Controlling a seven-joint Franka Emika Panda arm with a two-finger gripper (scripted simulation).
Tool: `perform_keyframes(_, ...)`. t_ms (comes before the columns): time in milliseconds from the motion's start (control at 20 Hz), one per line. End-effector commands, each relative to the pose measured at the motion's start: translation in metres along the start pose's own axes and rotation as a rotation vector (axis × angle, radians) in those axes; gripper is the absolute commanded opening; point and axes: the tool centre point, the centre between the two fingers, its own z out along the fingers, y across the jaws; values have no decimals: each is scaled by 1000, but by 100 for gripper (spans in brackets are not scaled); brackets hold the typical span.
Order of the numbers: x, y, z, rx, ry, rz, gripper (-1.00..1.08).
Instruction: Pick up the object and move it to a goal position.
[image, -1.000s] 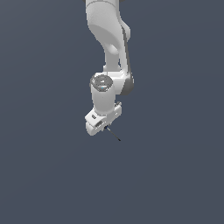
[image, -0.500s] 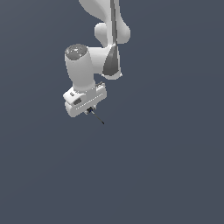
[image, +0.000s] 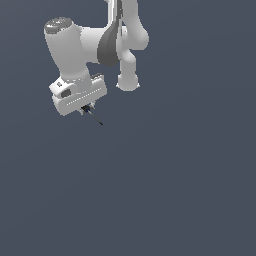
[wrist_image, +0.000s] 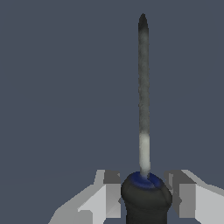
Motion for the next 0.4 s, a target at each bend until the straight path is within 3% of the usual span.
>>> perform_keyframes(0, -11, 3, -11, 0, 0, -1, -100)
perform_keyframes(350, -20, 8, -20, 0, -1, -1, -100)
